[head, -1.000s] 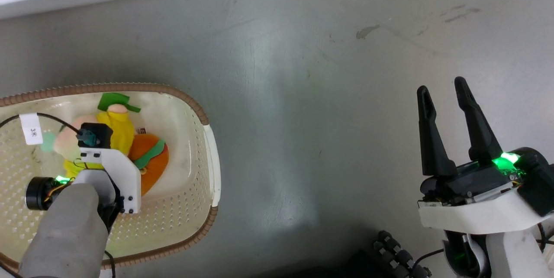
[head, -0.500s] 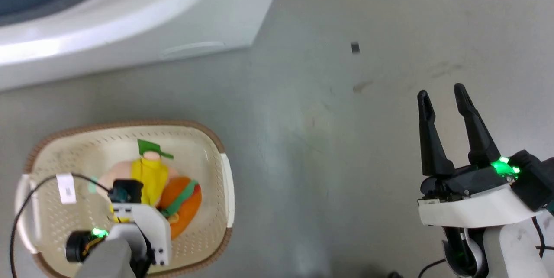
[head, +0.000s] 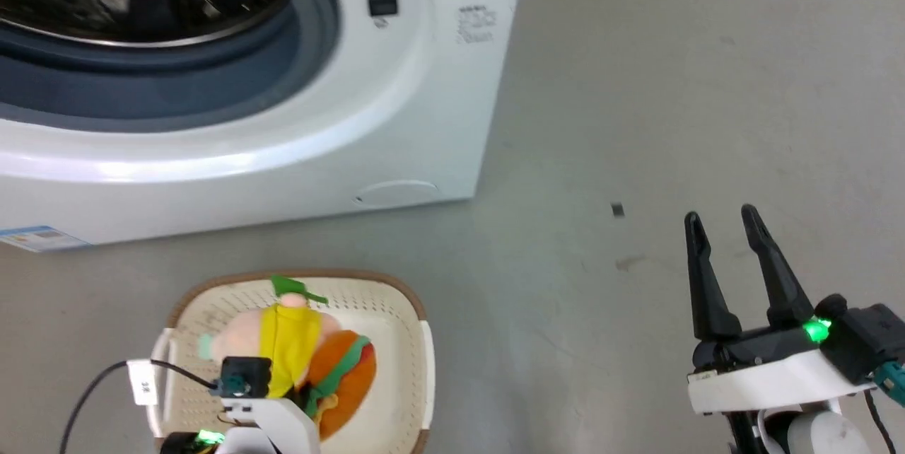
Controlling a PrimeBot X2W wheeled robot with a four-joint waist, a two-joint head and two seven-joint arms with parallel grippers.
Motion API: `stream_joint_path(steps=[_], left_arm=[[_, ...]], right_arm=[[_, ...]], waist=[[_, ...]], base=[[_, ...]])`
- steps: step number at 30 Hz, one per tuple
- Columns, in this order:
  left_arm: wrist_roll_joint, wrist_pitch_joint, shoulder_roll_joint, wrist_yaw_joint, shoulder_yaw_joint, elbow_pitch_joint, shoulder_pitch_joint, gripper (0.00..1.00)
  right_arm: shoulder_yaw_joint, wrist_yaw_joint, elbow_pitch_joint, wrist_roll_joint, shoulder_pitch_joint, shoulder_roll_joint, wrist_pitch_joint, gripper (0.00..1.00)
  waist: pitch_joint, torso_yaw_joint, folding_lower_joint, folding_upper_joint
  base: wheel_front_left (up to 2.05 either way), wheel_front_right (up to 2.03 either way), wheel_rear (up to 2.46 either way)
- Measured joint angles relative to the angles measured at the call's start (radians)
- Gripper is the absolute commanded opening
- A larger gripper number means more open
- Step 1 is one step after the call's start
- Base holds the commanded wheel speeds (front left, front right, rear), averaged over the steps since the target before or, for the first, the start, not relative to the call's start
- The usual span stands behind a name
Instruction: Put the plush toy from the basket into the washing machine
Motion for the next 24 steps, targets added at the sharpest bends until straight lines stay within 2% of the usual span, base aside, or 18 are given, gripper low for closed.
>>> stream_joint_path(steps=[7,12,15,24], left_arm=[[-0.031,-0.028,0.010,-0.001,-0.063,-0.111,0.068,0.00],[-0.056,-0.032,0.013,-0.001,-0.059,-0.185,0.092,0.00],[-0.062,-0.033,0.023,0.001,-0.028,-0.275,0.106,0.00],[-0.022,-0.039,0.069,0.046,0.107,-0.656,0.157,0.00]], right_arm=[[-0.014,0.000,0.007,-0.012,0.045,0.000,0.000,1.00],[-0.015,0.000,0.008,-0.014,0.064,0.000,0.000,1.00],[-0.016,0.000,0.009,-0.014,0.074,0.000,0.000,1.00],[-0.012,0.000,0.001,-0.022,0.088,0.000,0.000,1.00]], waist=[[-0.116,0.070,0.0000,0.0000],[-0.157,0.094,0.0000,0.0000],[-0.176,0.102,0.0000,0.0000],[-0.172,0.108,0.0001,0.0000]], base=[[0.00,0.00,0.00],[0.00,0.00,0.00],[0.00,0.00,0.00],[0.00,0.00,0.00]])
